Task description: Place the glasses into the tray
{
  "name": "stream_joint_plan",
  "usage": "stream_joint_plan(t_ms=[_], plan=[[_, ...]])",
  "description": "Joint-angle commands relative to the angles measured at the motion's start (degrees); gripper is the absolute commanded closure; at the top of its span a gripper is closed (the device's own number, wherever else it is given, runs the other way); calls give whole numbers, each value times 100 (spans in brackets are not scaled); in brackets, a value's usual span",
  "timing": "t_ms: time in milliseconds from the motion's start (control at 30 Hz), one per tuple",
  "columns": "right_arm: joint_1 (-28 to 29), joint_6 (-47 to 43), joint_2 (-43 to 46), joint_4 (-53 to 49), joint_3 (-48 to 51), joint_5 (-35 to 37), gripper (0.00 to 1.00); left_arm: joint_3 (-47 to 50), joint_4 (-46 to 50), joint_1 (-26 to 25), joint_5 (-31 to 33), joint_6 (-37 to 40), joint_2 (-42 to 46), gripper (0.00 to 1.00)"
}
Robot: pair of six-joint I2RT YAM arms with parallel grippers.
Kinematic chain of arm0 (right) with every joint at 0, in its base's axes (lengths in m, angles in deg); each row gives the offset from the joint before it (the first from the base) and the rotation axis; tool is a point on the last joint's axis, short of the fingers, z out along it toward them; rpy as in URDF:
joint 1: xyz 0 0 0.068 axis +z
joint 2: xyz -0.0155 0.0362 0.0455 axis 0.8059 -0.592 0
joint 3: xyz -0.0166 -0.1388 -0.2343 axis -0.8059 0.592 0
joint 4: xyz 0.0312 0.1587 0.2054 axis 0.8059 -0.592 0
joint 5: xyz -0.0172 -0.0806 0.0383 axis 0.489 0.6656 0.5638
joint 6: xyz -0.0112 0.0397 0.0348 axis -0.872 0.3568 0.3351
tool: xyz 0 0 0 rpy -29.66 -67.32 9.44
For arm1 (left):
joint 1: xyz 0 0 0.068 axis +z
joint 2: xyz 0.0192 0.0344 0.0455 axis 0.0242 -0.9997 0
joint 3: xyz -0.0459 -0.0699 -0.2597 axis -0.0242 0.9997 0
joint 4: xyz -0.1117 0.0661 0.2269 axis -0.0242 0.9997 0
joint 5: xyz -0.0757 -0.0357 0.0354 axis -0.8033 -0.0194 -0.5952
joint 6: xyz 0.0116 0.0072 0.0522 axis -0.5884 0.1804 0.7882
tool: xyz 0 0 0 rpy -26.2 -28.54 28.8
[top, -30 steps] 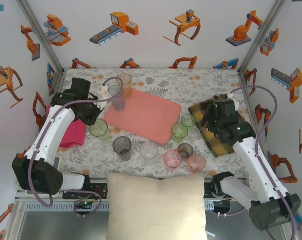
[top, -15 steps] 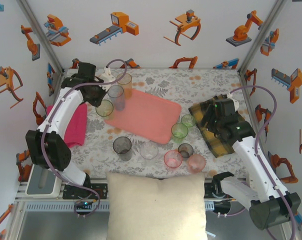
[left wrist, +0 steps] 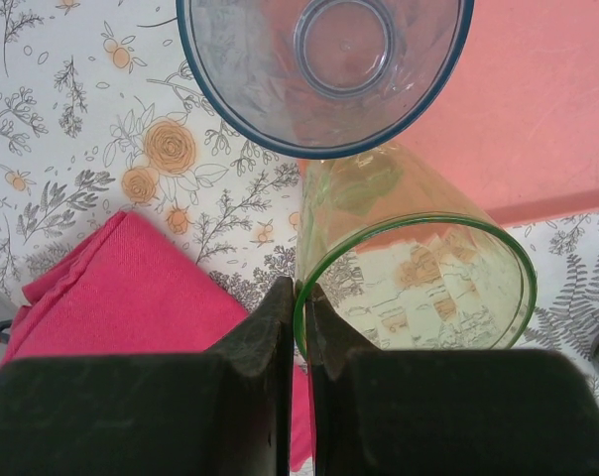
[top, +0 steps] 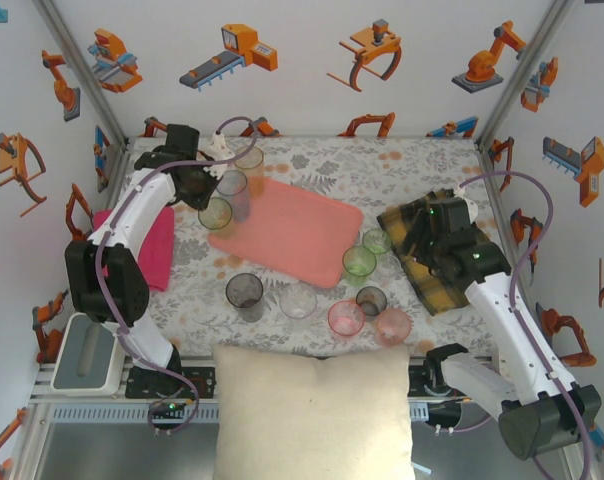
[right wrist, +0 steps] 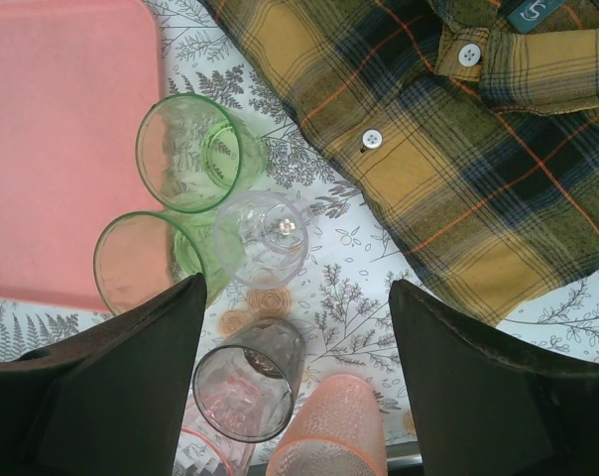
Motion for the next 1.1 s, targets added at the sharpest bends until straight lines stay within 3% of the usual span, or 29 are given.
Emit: stream_joint_plan(t_ms=[0,600,1067], plan=[[40,-87,-17,-66,-131,95,32,-192,-112,14,-98,-102,-66,95],[40,-109,-26,-79,-99,110,32,-375,322,15,-309,-134,-244,95],[40,-96,85,-48,7,95,31,-378,538,10,-55,62,-209,95]])
